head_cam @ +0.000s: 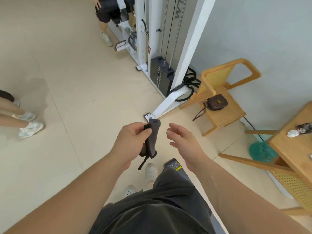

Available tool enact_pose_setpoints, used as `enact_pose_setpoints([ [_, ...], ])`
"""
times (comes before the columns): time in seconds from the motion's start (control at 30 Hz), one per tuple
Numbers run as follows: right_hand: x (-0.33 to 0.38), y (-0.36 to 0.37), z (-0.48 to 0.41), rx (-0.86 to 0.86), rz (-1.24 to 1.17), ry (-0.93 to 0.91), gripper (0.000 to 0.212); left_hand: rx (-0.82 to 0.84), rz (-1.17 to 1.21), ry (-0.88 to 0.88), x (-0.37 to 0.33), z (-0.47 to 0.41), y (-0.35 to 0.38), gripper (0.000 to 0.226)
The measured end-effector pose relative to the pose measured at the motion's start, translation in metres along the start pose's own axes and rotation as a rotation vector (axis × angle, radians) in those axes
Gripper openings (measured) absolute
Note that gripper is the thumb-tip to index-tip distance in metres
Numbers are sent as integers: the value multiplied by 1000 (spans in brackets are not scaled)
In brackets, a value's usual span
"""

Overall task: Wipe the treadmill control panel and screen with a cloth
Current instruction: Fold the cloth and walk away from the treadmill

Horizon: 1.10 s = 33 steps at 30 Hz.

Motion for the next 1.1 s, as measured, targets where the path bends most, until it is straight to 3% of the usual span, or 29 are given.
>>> enact_pose_setpoints([
  [0.13, -3, -8, -66, 69, -61, -84, 30, 209, -61, 4, -23, -56, 20, 21],
  [0.4, -98, -40, -261, 60, -394, -78, 24, 348, -153, 40, 19, -274, 86, 21],
  [0.57, -120, -103, -305, -209, -516, -17, 9, 391, -147, 3, 27, -367, 148, 19],
  [0.83, -119, -189, -343, -543, -576, 131, 11, 534, -227, -48, 6, -459, 264, 14],
  [1.1, -122, -281, -363, -876, -638, 277, 9, 832, -420, -74, -19, -524, 408, 12],
])
Point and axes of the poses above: each hand's wrist, its own z-axis away from the middle knuckle, its own y-axis out of the palm, x = y × z, the point moved 6 cm from there along -z, towards the middle knuckle, and after that the axes turned 10 degrees about z, right-handed, at the moved point
